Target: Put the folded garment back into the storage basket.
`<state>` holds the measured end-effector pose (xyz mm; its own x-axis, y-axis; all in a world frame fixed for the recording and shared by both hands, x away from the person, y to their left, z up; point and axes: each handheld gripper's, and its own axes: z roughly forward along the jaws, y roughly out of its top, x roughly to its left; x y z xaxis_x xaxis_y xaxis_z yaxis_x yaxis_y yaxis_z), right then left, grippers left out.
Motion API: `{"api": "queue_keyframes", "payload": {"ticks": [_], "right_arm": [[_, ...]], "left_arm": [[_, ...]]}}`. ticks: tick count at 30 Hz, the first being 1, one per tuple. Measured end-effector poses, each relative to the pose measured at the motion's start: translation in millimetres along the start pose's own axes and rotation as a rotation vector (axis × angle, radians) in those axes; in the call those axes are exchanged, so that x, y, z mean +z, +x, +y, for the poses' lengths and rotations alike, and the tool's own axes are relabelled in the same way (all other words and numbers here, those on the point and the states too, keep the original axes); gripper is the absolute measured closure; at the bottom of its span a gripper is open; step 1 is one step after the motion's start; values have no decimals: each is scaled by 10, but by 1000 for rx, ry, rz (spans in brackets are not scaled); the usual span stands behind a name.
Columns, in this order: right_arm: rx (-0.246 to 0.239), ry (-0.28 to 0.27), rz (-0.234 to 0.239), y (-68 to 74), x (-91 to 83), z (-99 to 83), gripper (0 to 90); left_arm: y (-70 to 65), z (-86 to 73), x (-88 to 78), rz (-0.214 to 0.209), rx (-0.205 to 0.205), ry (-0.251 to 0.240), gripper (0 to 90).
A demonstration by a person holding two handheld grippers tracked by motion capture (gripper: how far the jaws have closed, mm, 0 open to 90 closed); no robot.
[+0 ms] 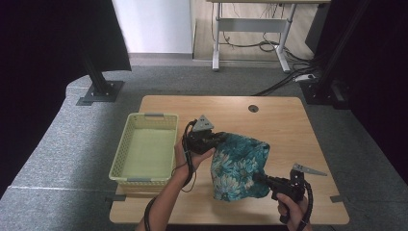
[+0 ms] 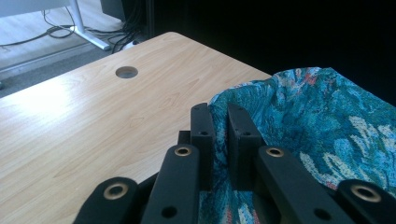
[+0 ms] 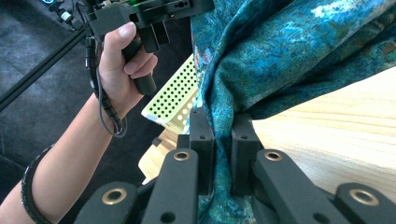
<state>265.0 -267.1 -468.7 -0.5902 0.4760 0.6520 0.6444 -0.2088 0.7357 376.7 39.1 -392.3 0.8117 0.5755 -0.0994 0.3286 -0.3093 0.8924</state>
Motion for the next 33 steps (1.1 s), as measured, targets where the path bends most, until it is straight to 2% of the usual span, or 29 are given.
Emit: {"api": "queue_keyframes", "payload": {"ticks": [12, 33], "right_arm": [[-11, 7, 8, 50, 70, 50, 821], [-18, 23, 29, 107, 250, 99, 822]], "left_arm": [[39, 18, -110, 14, 0, -4, 826], [138, -40, -262, 30, -9, -5, 826]]}}
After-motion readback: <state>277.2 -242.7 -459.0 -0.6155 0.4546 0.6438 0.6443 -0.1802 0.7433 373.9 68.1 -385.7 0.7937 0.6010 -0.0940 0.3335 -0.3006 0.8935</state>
